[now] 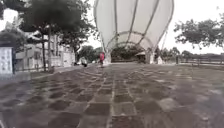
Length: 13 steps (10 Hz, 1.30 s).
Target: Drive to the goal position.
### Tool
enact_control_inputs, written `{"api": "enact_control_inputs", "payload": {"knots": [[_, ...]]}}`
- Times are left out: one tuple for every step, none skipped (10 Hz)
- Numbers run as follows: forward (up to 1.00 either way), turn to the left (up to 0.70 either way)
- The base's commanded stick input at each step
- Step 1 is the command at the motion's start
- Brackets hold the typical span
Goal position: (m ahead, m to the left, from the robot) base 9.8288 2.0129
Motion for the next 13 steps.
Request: {"api": "enact_control_inputs", "payload": {"knots": [[1.0,0.0],[1.0,0.0],[1.0,0.0],[1.0,0.0],[1.0,0.0],[1.0,0.0],[1.0,0.0],[1.0,0.0],[1.0,0.0],[1.0,0.0],[1.0,0.0],[1.0,0.0],[1.0,0.0]]}}
